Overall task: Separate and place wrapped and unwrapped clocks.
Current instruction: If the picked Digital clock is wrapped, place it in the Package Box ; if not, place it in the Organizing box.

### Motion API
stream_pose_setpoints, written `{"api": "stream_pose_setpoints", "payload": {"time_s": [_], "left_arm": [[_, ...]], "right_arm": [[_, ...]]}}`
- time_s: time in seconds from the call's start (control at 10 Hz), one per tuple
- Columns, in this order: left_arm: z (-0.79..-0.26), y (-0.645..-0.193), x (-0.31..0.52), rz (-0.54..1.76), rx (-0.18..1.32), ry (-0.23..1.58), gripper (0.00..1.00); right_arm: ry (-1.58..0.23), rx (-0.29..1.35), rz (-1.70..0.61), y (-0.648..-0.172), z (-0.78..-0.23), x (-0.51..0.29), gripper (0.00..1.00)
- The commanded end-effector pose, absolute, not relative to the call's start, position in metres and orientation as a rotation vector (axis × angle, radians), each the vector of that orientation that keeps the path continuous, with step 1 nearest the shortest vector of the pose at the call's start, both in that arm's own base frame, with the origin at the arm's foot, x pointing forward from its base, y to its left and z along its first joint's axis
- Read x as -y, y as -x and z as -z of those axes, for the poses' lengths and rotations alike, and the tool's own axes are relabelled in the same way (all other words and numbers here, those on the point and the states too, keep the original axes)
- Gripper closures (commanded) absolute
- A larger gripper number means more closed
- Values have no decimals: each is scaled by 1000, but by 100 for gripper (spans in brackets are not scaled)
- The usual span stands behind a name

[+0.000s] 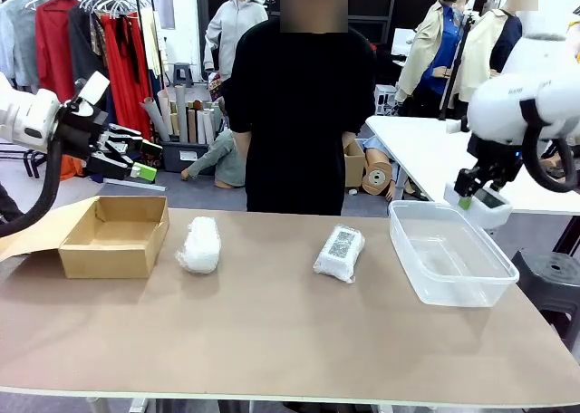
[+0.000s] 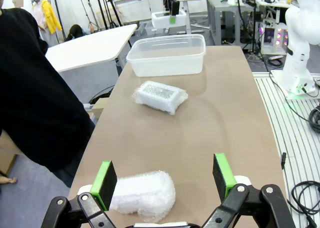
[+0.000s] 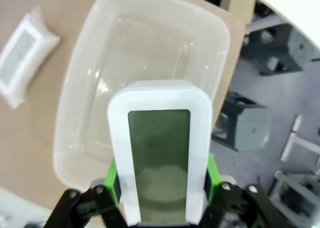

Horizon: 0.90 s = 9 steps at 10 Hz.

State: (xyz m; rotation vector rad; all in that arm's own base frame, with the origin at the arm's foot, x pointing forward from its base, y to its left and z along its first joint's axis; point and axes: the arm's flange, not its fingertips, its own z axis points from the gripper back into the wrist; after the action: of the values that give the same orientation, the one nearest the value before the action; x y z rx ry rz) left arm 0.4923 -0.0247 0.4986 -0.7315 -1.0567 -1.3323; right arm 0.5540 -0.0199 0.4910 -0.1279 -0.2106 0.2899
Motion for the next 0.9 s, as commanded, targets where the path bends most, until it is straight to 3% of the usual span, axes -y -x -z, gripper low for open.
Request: {"api": "stream_pose_setpoints", "payload": {"time_s": [0.0,0.3,0.8], "left_arm": [[-499,-492,25,1334,1059,732,0],[-499,-492,25,1334,1059,732,0],[-499,-492,25,1334,1059,732,0]], "right_arm": [[188,262,-234,-542,-462,9,100],[87,161,-212,-565,-425,10,100],[96,112,-221,-563,-388,13,100]]}}
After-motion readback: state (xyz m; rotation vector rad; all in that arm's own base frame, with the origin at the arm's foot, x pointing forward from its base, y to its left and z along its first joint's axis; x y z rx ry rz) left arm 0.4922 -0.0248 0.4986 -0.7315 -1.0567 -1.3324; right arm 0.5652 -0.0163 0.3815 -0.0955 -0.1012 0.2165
